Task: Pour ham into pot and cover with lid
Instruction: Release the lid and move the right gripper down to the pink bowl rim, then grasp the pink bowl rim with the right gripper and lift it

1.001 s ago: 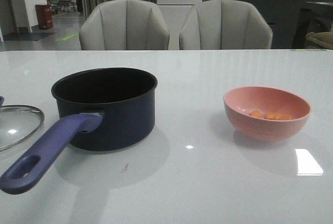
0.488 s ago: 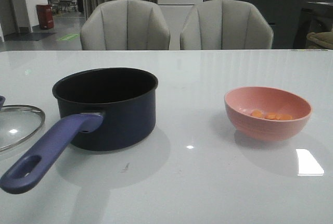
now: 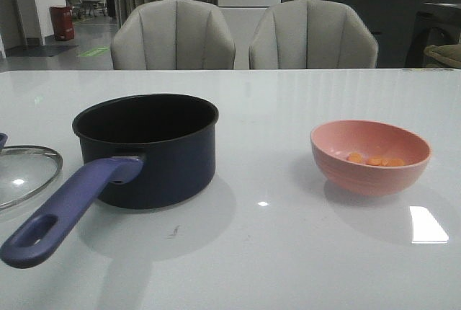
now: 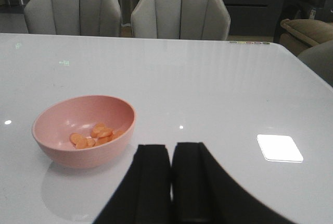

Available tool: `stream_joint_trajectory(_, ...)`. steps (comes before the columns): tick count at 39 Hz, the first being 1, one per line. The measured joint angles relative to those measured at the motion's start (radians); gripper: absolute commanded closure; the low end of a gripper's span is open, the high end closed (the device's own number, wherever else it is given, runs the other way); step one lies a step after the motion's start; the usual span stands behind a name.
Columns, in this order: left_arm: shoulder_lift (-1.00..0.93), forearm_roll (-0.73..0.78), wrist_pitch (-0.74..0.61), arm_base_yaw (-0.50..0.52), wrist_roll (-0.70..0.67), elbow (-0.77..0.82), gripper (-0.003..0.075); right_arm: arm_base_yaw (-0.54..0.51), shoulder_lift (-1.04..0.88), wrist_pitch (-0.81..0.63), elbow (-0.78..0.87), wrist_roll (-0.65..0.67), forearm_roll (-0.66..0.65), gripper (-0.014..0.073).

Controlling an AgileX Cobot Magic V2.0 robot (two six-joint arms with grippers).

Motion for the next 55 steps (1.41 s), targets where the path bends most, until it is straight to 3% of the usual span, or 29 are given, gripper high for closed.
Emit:
stream_joint_trajectory(10, -0.072, 0.0, -0.028, -0.003, 0.0, 0.009, 0.0222, 0.0, 0.0, -0.003, 0.0, 0.0, 0.0, 0.0425)
stream_joint_trajectory(17, -0.072, 0.0, -0.028, -0.011, 0.0, 0.009, 0.0221, 0.0, 0.0, -0.124, -0.018, 0.044, 0.038, 0.0425)
stream_joint_trajectory(21, -0.072, 0.0, -0.028, -0.016, 0.0, 0.009, 0.0221, 0.0, 0.054, -0.041, -0.145, 0.048, 0.042, 0.0425)
stream_joint_trajectory(27, -0.072, 0.0, -0.024, -0.018, 0.0, 0.009, 0.0221, 0.0, 0.3, 0.127, -0.346, 0.051, 0.042, 0.0425)
stream_joint_trajectory(38, -0.072, 0.0, -0.024, -0.018, 0.0, 0.009, 0.0222, 0.0, 0.538, 0.192, -0.422, 0.055, 0.101, 0.0417)
stream_joint_trajectory(47, -0.072, 0.0, -0.024, -0.018, 0.0, 0.009, 0.0222, 0.0, 0.834, 0.339, -0.644, 0.055, 0.103, 0.0044)
stream_joint_trajectory(55, -0.072, 0.0, -0.02, -0.018, 0.0, 0.009, 0.0221, 0.0, 1.001, 0.259, -0.685, 0.055, 0.103, 0.0034)
